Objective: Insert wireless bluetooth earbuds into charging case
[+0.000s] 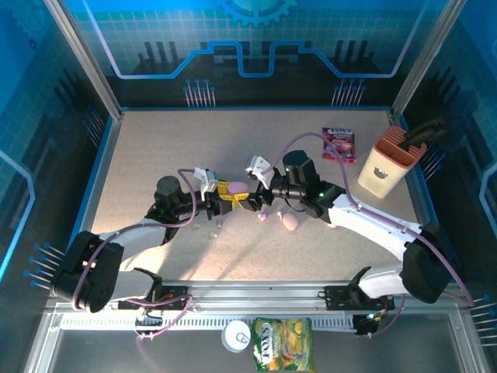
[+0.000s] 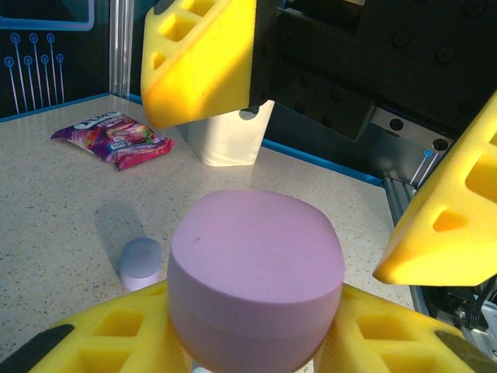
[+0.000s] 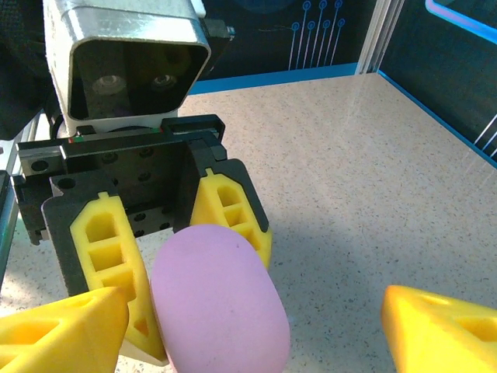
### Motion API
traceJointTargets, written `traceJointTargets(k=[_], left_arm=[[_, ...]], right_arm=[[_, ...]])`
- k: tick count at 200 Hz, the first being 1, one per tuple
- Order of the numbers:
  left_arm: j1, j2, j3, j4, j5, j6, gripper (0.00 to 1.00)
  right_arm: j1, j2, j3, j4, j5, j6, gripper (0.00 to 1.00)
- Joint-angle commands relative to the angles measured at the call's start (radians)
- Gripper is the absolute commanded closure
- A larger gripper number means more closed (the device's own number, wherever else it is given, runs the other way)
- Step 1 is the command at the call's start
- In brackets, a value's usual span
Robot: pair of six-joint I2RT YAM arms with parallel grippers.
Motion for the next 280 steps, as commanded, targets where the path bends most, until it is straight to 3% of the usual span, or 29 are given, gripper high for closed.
traceJointTargets(k=[1, 47, 162, 205, 234, 280], left_arm=[[-0.001, -0.022, 0.019, 0.017, 0.019, 0.014, 0.61], [-0.001, -0.029, 0.016, 0.016, 0.022, 0.013, 0.61], [-0.001, -0.046, -0.002, 0.024, 0.033, 0.015, 0.61], [0.000, -0.049, -0.009, 0.027, 0.028, 0.023, 0.61], [0.000, -0.048, -0.014, 0.029, 0.014, 0.033, 0.61], [0.001, -0.038, -0.009, 0.035, 0.013, 0.037, 0.61]], right_arm=[[0.011, 0.000, 0.004, -0.009, -0.006, -0.020, 0.15], [0.013, 0.007, 0.007, 0.025, 0.191, 0.015, 0.17], [0.005, 0.027, 0.047, 0.093, 0.278, 0.067, 0.19], [0.003, 0.034, 0.090, 0.070, 0.254, 0.079, 0.20], [0.003, -0.017, 0.076, 0.092, 0.165, 0.104, 0.19], [-0.038, -0.114, 0.051, 0.054, 0.174, 0.282, 0.19]])
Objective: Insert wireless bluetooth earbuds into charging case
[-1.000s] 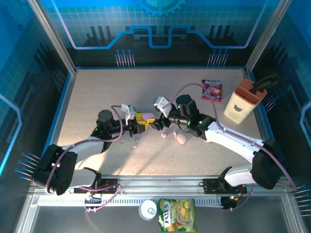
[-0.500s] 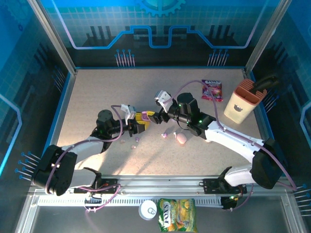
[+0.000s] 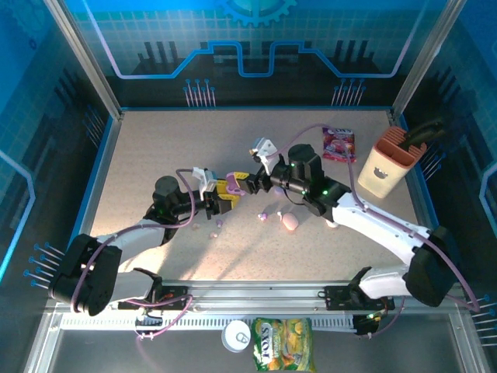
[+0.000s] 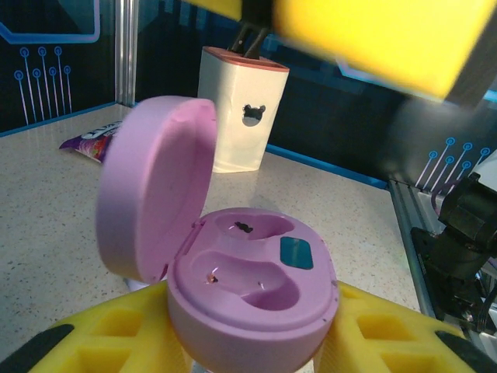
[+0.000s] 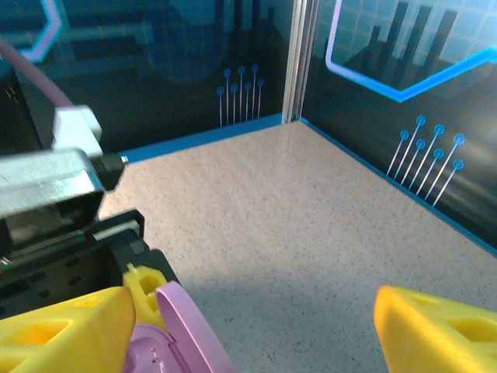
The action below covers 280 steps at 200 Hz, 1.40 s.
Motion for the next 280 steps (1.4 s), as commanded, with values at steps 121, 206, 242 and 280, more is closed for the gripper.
traceJointTargets(k=[121, 206, 242, 280], left_arm=[[0.018, -0.001, 0.000, 0.079, 0.019, 0.001, 0.61], [0.029, -0.022, -0.003, 0.058, 0.027, 0.004, 0.61], [0.029, -0.023, -0.004, 0.048, 0.026, 0.009, 0.61], [0.030, -0.022, -0.006, 0.046, 0.025, 0.014, 0.61]], right_arm=[[-0.131, 0.016, -0.277, -0.263, 0.142, 0.737, 0.52], [-0.067, 0.293, -0.264, -0.122, -0.004, 0.810, 0.64], [-0.065, 0.334, -0.251, -0.123, -0.023, 0.815, 0.65], [-0.066, 0.359, -0.240, -0.125, -0.027, 0.814, 0.68]])
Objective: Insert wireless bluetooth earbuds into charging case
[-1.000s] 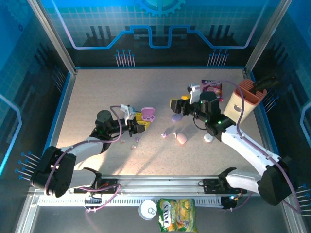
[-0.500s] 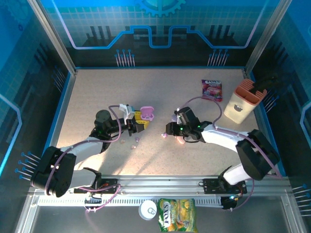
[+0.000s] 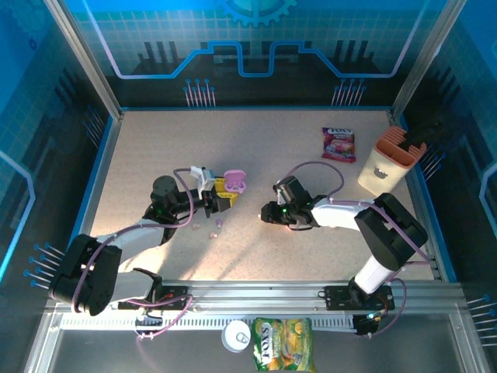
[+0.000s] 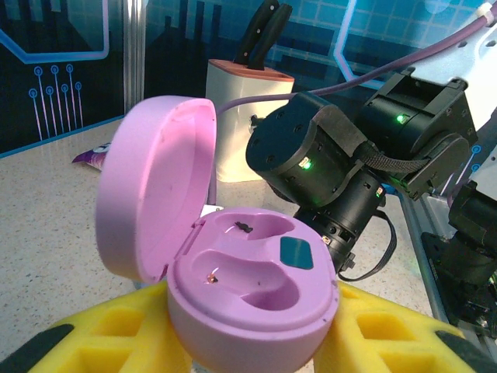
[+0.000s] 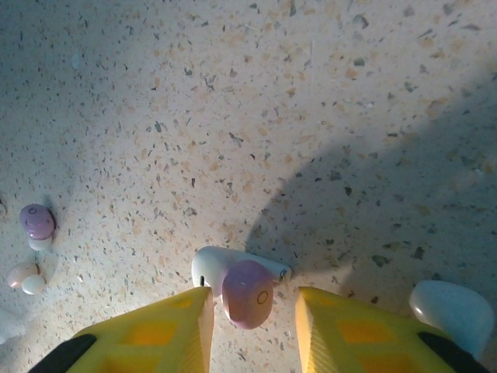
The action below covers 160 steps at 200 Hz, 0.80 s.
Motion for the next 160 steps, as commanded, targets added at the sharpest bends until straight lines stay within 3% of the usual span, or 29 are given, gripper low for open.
traceJointTargets(k=[1, 45, 97, 160], left_arm=[[0.012, -0.022, -0.006, 0.014, 0.025, 0.008, 0.61], [0.012, -0.021, -0.009, 0.014, 0.026, 0.008, 0.61], [0.012, -0.023, -0.017, 0.016, 0.025, 0.008, 0.61], [0.012, -0.024, -0.023, 0.016, 0.023, 0.013, 0.61]], right_arm=[[0.010, 0.025, 0.027, 0.009, -0.016, 0.012, 0.68], [0.009, 0.032, 0.034, 0.004, -0.020, 0.012, 0.79], [0.009, -0.001, 0.053, -0.055, 0.000, -0.016, 0.82], [0.005, -0.079, 0.118, -0.283, 0.098, -0.135, 0.82]])
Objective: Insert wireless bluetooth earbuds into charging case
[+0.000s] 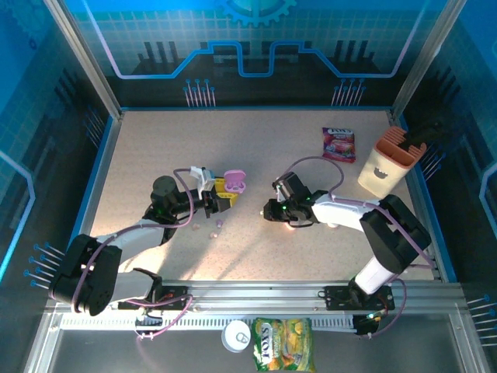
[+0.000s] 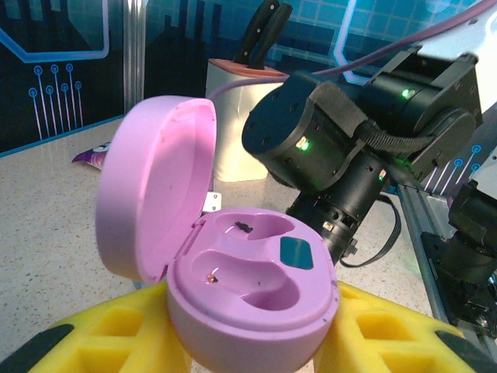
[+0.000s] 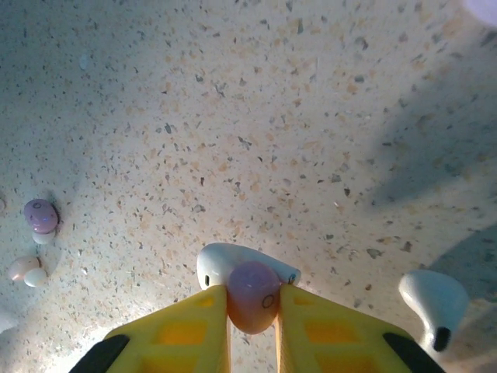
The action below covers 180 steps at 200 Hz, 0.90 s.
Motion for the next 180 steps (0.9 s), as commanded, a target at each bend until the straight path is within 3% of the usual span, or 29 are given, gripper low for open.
traceJointTargets(k=[1, 50, 134, 154, 180], left_arm=[[0.012, -0.024, -0.021, 0.017, 0.023, 0.012, 0.61], [0.014, -0.025, -0.020, 0.016, 0.023, 0.012, 0.61], [0.017, -0.053, -0.024, -0.016, 0.015, 0.027, 0.61], [0.020, -0.059, -0.021, -0.025, 0.015, 0.031, 0.61], [0.023, -0.059, -0.016, -0.029, 0.019, 0.031, 0.61]], right_arm=[[0.005, -0.040, 0.050, -0.139, 0.065, -0.079, 0.82], [-0.061, 0.023, 0.170, -0.292, -0.030, -0.219, 0.81], [-0.005, 0.192, 0.318, -0.401, -0.162, -0.313, 0.77], [-0.003, 0.186, 0.304, -0.398, -0.137, -0.302, 0.75], [-0.014, 0.136, 0.269, -0.367, -0.084, -0.273, 0.65]])
